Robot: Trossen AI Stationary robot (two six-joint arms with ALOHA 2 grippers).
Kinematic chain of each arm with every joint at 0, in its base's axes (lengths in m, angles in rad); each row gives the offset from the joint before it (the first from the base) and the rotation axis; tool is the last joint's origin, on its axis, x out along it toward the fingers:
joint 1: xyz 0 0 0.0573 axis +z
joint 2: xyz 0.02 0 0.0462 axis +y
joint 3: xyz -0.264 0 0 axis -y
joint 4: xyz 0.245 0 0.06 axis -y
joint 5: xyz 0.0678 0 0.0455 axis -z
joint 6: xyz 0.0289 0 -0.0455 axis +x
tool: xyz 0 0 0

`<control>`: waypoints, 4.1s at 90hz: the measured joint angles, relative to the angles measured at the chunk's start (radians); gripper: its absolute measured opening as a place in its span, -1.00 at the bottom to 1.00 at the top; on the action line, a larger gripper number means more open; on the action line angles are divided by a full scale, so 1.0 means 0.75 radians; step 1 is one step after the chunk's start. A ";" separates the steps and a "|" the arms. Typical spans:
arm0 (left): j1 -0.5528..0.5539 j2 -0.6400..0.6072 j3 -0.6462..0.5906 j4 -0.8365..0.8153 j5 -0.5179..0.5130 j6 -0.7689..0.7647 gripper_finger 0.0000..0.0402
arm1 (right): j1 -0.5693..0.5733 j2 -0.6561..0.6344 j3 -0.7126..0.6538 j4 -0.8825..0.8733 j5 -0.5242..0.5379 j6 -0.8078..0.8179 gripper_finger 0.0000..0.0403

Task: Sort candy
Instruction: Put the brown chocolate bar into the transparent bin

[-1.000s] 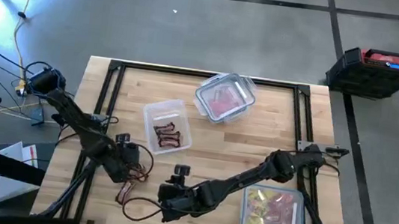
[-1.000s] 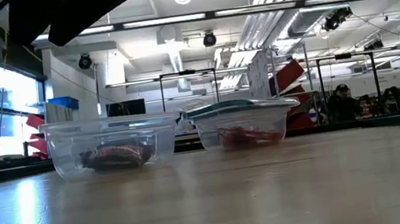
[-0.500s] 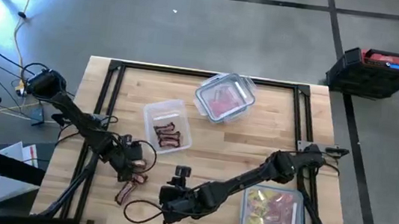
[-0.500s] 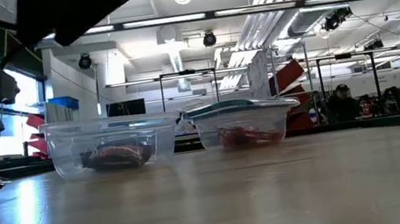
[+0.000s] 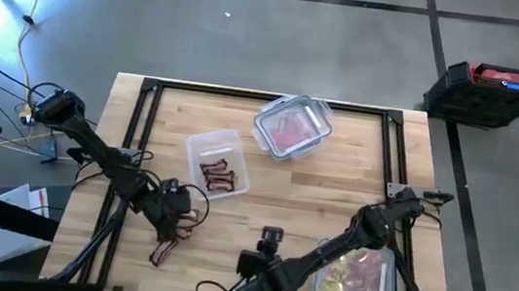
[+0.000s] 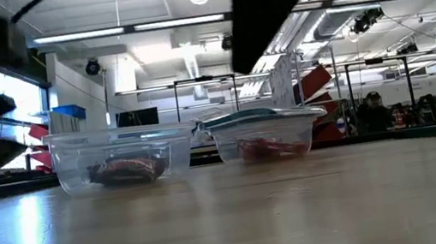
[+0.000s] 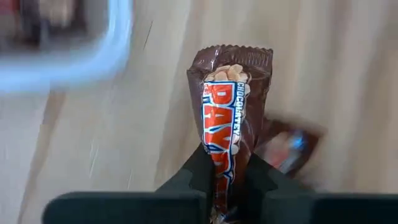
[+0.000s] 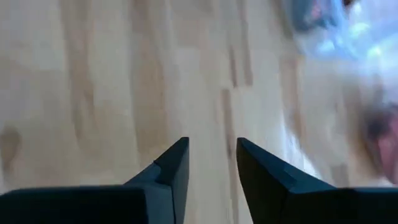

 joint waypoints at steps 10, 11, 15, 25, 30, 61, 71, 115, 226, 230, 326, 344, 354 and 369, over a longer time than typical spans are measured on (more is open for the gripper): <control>0.061 -0.001 0.117 -0.086 -0.098 0.087 -0.82 | 0.020 -0.001 0.000 0.003 0.032 0.017 -0.57; 0.070 -0.001 0.128 -0.095 -0.111 0.094 -0.82 | 0.021 -0.001 0.000 0.006 0.032 0.016 -0.57; 0.107 -0.002 0.164 -0.112 -0.158 0.127 -0.83 | 0.026 -0.001 0.000 0.017 0.032 0.011 -0.58; 0.237 -0.003 0.223 -0.108 -0.213 0.187 -0.86 | 0.028 -0.002 0.000 0.040 0.040 0.006 -0.58; 0.315 -0.004 0.229 -0.099 -0.218 0.215 -0.88 | 0.026 -0.002 0.000 0.045 0.054 0.006 -0.58; 0.779 0.073 0.228 -0.114 -0.309 0.444 -0.83 | 0.025 -0.002 0.000 0.080 0.088 0.005 -0.58; 0.896 0.150 0.228 -0.114 -0.306 0.496 -0.82 | 0.025 -0.002 0.000 0.095 0.084 0.005 -0.58; 1.014 0.351 0.228 -0.039 -0.232 0.649 -0.53 | 0.059 -0.002 0.000 0.104 0.011 0.005 -0.58; -0.292 0.168 0.229 -0.243 0.000 -0.326 -0.03 | 0.047 -0.002 0.000 0.112 0.027 0.007 -0.58; -0.293 0.191 0.229 -0.243 0.001 -0.340 0.01 | 0.043 -0.002 0.000 0.112 0.027 0.006 -0.58; -0.167 0.274 -0.088 0.145 0.006 -0.330 -0.44 | 0.027 -0.003 0.000 0.175 0.017 -0.065 -0.58; -0.111 0.162 -0.099 0.019 0.026 -0.319 -0.89 | 0.034 -0.003 0.000 0.107 0.017 -0.028 -0.58; -0.033 0.045 -0.064 0.048 0.013 -0.232 -0.86 | 0.034 -0.003 0.000 0.098 0.017 -0.022 -0.58; 0.115 -0.103 0.029 0.037 -0.101 0.001 -0.78 | 0.029 -0.003 0.000 0.106 0.019 -0.020 -0.58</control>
